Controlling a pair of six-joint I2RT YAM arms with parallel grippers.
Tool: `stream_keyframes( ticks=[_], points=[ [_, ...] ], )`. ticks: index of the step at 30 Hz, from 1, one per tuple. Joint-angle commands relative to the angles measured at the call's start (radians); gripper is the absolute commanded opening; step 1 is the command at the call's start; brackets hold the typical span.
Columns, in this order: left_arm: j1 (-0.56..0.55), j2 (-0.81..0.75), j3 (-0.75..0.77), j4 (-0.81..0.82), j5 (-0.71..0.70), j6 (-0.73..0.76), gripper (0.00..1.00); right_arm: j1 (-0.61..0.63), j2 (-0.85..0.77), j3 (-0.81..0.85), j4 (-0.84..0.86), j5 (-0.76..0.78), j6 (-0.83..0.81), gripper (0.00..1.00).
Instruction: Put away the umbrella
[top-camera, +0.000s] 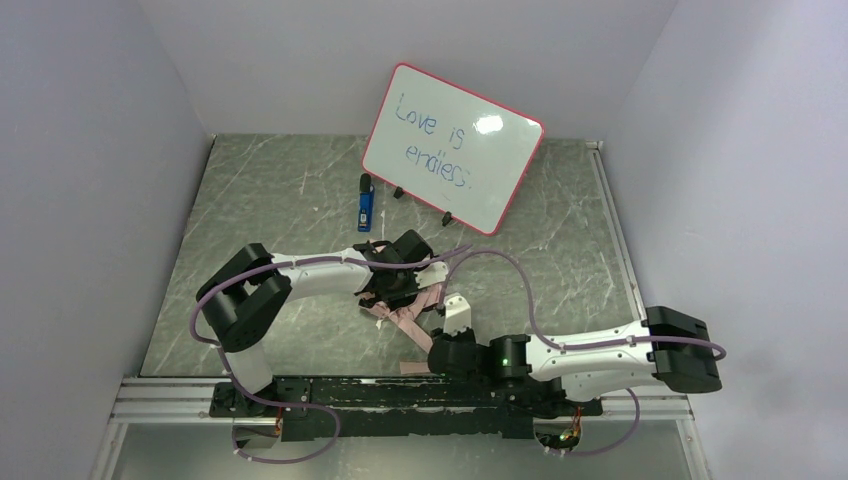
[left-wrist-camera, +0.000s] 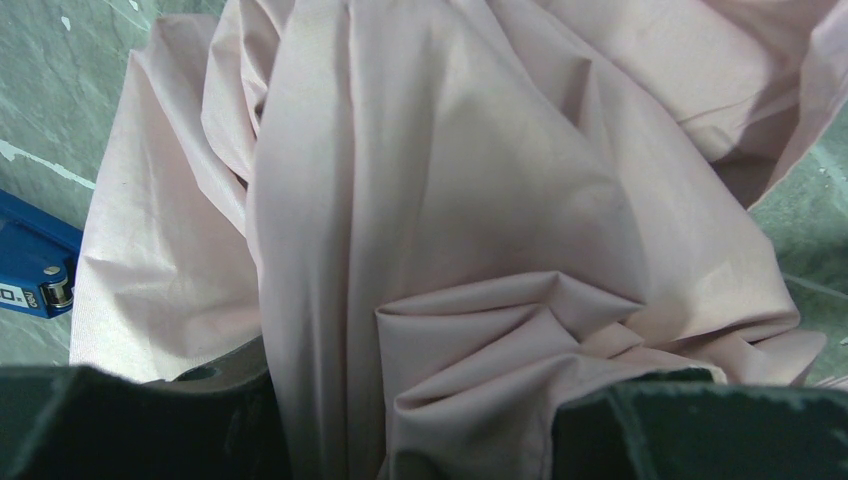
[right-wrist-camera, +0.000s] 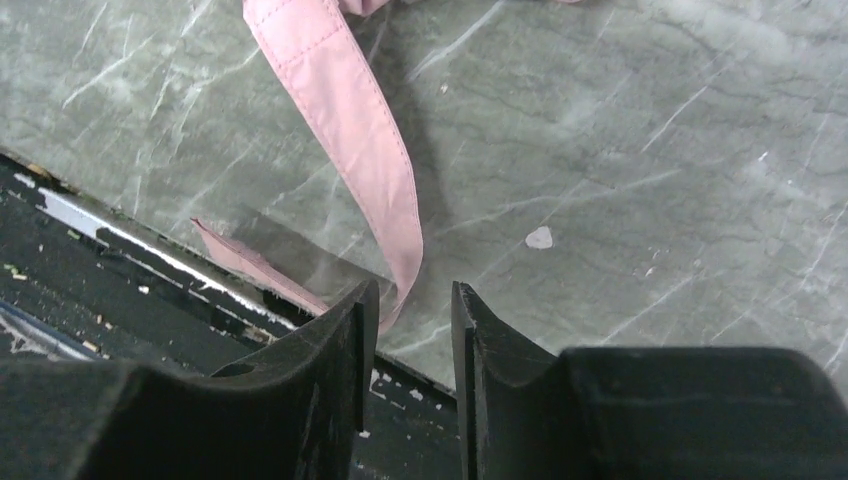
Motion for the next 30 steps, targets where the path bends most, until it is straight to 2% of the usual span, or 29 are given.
stream_keyframes(
  ticks=[1, 6, 12, 15, 21, 30],
  points=[
    [0.020, 0.087, -0.068, -0.072, -0.017, 0.023, 0.05, -0.001, -0.030, -0.015, -0.032, -0.084, 0.011, 0.36],
    [0.021, 0.083, -0.069, -0.070, -0.017, 0.024, 0.05, 0.021, -0.017, -0.030, -0.028, -0.170, 0.027, 0.33],
    [0.021, 0.079, -0.071, -0.070, -0.017, 0.024, 0.05, 0.098, -0.038, -0.022, -0.148, -0.130, 0.118, 0.32],
    [0.021, 0.083, -0.070, -0.071, -0.019, 0.021, 0.05, 0.102, -0.069, -0.037, -0.152, -0.105, 0.141, 0.32],
    [0.020, 0.090, -0.070, -0.070, -0.020, 0.021, 0.05, 0.101, -0.077, -0.078, -0.029, -0.077, 0.153, 0.32],
    [0.020, 0.093, -0.071, -0.072, -0.021, 0.020, 0.05, 0.096, 0.051, -0.055, 0.113, -0.027, 0.118, 0.35]
  ],
)
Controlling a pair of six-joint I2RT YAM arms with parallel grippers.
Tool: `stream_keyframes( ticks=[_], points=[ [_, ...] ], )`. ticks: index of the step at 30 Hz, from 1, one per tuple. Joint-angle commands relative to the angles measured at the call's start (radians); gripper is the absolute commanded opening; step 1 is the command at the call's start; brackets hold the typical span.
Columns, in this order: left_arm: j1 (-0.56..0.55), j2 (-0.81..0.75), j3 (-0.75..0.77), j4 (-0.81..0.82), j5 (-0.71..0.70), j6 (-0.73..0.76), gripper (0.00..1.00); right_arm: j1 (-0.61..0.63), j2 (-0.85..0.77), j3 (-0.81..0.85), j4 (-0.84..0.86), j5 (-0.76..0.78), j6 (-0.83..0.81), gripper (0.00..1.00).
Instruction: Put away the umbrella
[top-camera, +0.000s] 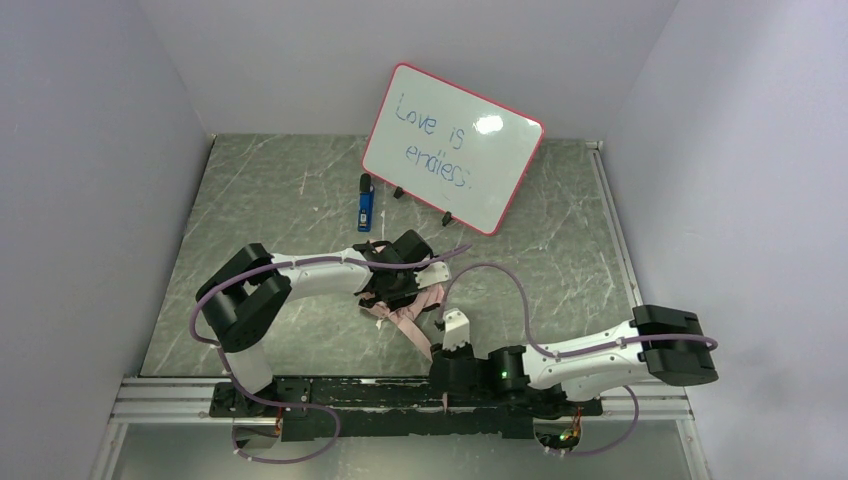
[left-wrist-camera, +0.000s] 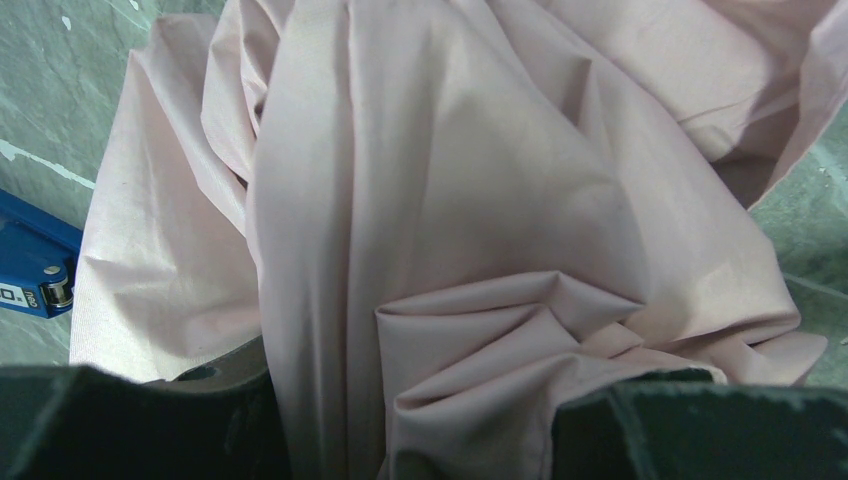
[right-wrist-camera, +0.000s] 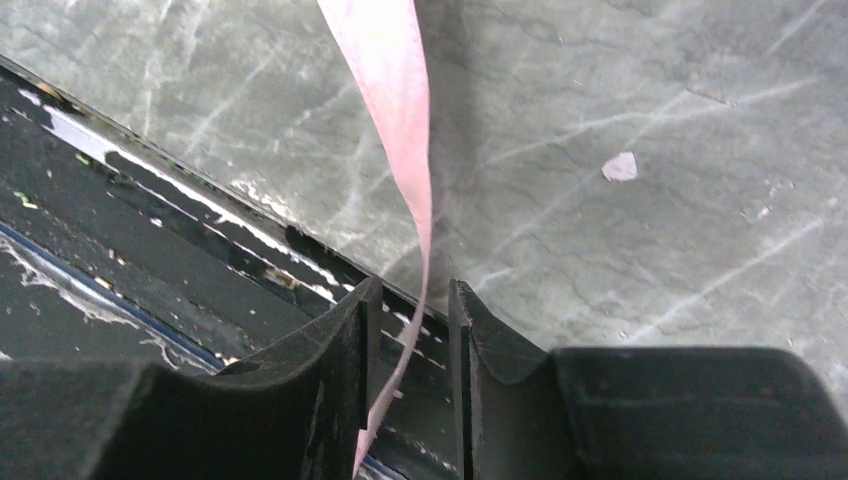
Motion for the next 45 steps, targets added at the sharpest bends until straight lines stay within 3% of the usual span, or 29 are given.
stream_keyframes(
  ticks=[1, 11, 17, 33, 45],
  points=[
    [0.020, 0.094, -0.068, -0.075, -0.021, 0.022, 0.05, -0.002, 0.056, 0.020, 0.071, 0.035, -0.015, 0.34],
    [0.020, 0.093, -0.069, -0.071, -0.024, 0.020, 0.05, -0.004, 0.027, 0.005, 0.115, -0.081, -0.093, 0.00],
    [0.021, 0.088, -0.069, -0.067, -0.028, 0.018, 0.05, -0.004, -0.125, -0.038, 0.154, -0.203, -0.094, 0.00],
    [0.028, 0.078, -0.070, -0.043, -0.073, 0.019, 0.05, -0.002, -0.325, -0.064, -0.151, -0.281, 0.179, 0.00],
    [0.028, 0.078, -0.063, -0.049, -0.072, 0.020, 0.05, 0.000, -0.240, -0.211, 0.306, -0.509, 0.183, 0.00]
  ],
)
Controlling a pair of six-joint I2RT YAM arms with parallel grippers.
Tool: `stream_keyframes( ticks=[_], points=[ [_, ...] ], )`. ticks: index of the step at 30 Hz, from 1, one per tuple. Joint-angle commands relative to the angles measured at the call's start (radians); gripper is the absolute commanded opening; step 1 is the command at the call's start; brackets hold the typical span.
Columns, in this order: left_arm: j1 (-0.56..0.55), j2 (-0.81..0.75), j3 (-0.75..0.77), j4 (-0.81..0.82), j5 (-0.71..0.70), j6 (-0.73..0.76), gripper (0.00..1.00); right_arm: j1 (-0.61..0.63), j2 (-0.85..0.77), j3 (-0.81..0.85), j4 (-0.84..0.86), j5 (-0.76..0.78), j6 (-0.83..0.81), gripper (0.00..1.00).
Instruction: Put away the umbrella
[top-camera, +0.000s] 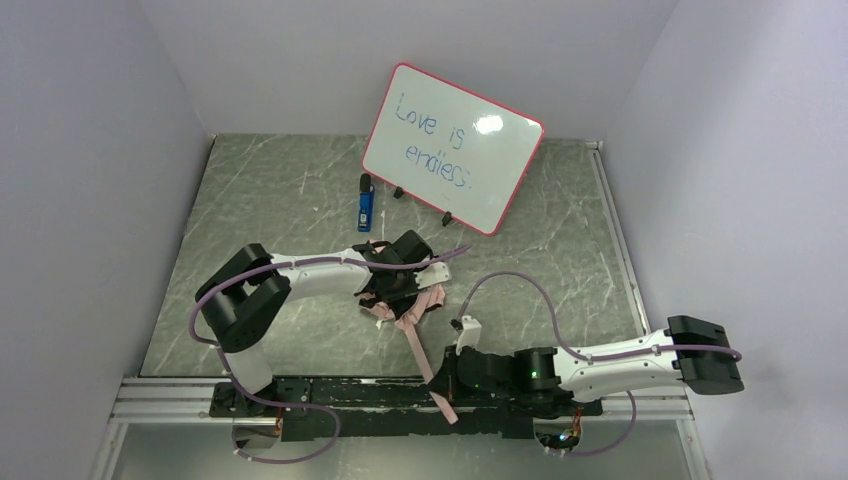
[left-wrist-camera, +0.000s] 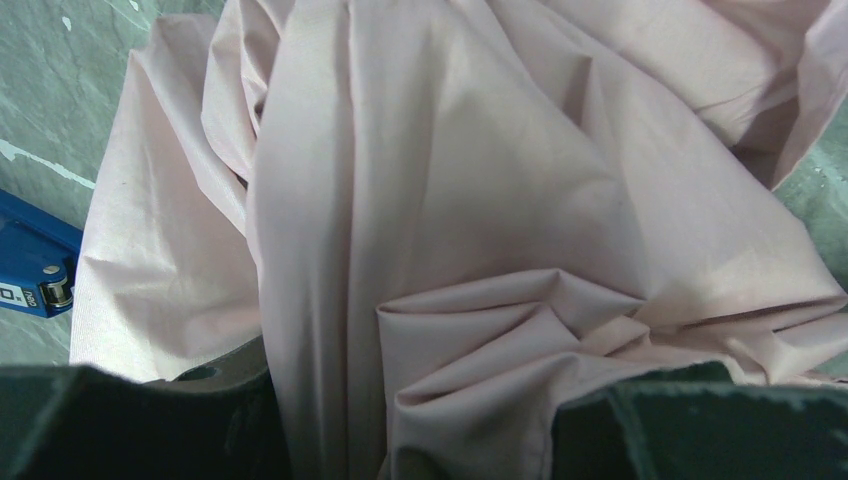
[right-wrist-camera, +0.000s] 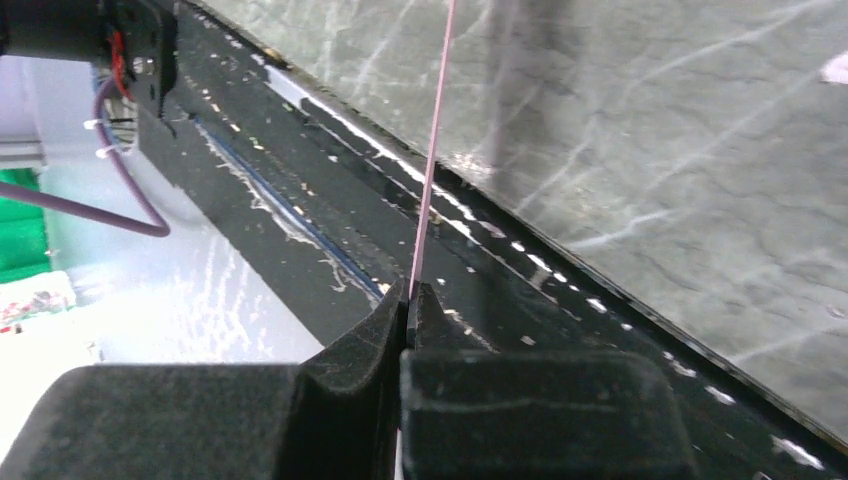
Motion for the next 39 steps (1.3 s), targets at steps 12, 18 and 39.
stream_keyframes(
  ticks=[12, 18, 39],
  points=[
    [0.029, 0.062, -0.072, -0.052, -0.071, 0.017, 0.05, 0.034, 0.052, -0.102, 0.085, -0.208, 0.088, 0.00],
    [0.028, 0.058, -0.071, -0.053, -0.073, 0.017, 0.05, 0.039, 0.100, -0.039, -0.039, -0.172, 0.054, 0.00],
    [0.027, 0.055, -0.058, -0.050, -0.058, 0.030, 0.21, 0.063, 0.135, 0.051, -0.179, -0.109, -0.006, 0.00]
  ],
)
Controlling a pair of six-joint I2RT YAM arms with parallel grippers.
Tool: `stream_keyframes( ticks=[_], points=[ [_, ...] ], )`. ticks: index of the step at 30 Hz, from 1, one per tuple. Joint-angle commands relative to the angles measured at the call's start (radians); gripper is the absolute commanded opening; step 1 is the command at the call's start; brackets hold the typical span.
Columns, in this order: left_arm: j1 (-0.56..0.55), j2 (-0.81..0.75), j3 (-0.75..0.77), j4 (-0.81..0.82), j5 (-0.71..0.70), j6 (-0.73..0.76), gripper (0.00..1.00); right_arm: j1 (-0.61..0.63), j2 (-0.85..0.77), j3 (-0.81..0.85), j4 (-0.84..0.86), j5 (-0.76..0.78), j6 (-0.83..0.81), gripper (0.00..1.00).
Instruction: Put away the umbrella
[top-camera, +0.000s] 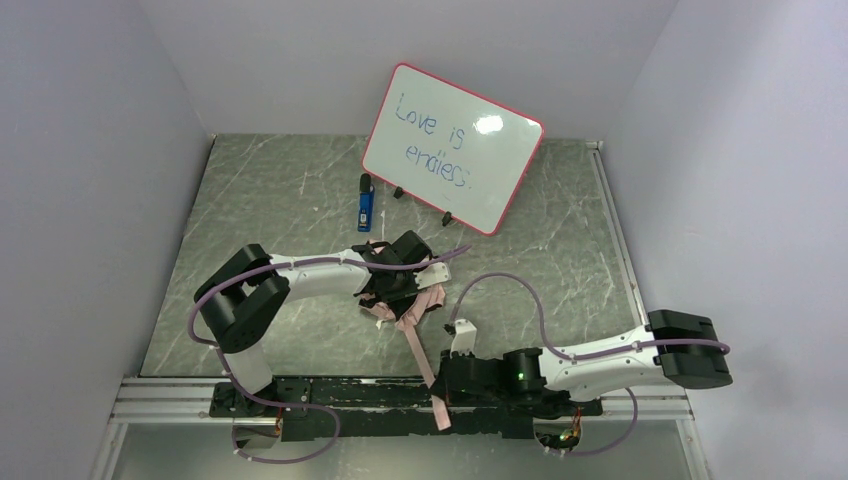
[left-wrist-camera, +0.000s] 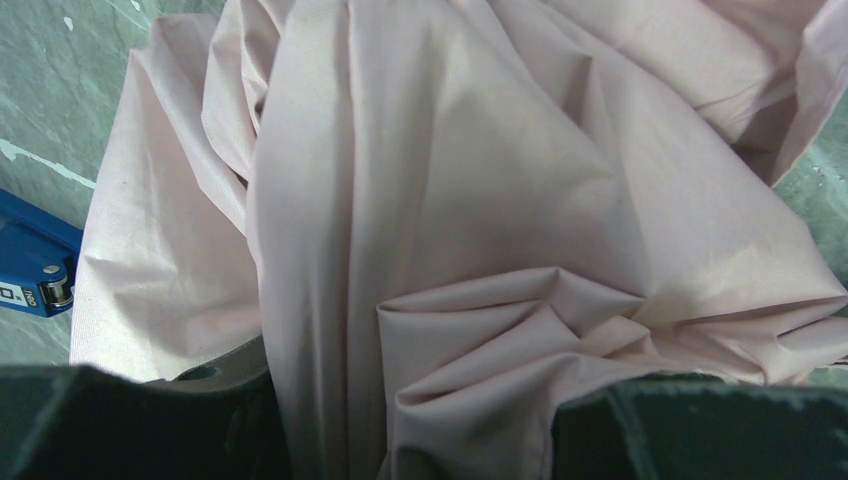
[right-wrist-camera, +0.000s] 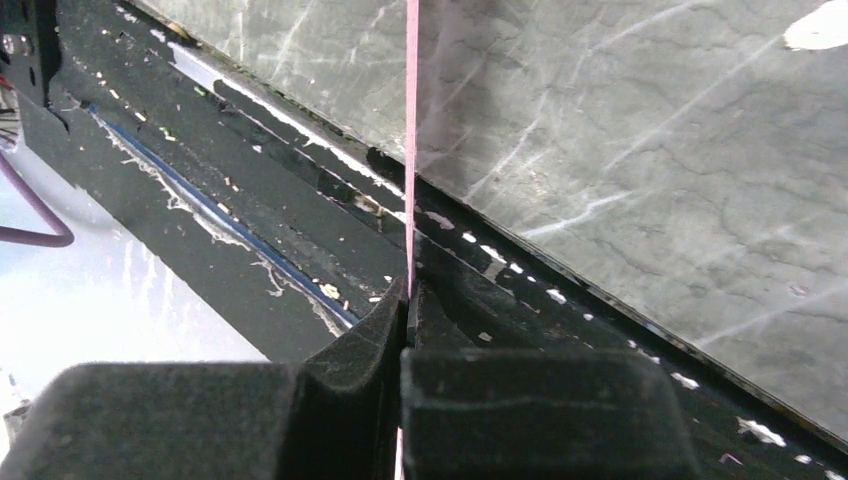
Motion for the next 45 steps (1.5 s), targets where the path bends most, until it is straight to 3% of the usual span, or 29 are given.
stream_keyframes(
  ticks=[1, 9, 12, 18, 20, 22, 36, 42, 45],
  points=[
    [0.027, 0.062, -0.047, -0.061, -0.054, 0.030, 0.25, 0.038, -0.040, -0.004, -0.175, -0.118, -0.005, 0.00],
    [0.028, 0.034, -0.040, -0.080, 0.002, 0.036, 0.43, 0.038, -0.131, -0.020, -0.228, -0.114, 0.053, 0.00],
    [0.027, 0.011, -0.045, -0.088, 0.020, 0.034, 0.57, 0.038, -0.144, -0.018, -0.249, -0.109, 0.059, 0.00],
    [0.029, -0.052, -0.053, -0.090, 0.031, 0.038, 0.64, 0.038, -0.145, -0.003, -0.288, -0.102, 0.064, 0.00],
    [0.028, -0.065, -0.052, -0.098, 0.038, 0.039, 0.75, 0.038, -0.144, 0.001, -0.301, -0.097, 0.070, 0.00],
    [0.029, -0.083, -0.050, -0.102, 0.045, 0.037, 0.79, 0.038, -0.145, 0.004, -0.313, -0.092, 0.079, 0.00],
    [0.029, -0.165, -0.071, -0.099, 0.037, 0.045, 0.79, 0.038, -0.194, 0.095, -0.462, 0.004, 0.083, 0.00],
    [0.029, -0.160, -0.071, -0.089, 0.042, 0.041, 0.59, 0.038, -0.220, 0.205, -0.521, 0.091, -0.037, 0.00],
    [0.029, -0.152, -0.067, -0.086, 0.041, 0.040, 0.56, 0.038, -0.207, 0.254, -0.560, 0.111, -0.083, 0.00]
  ],
)
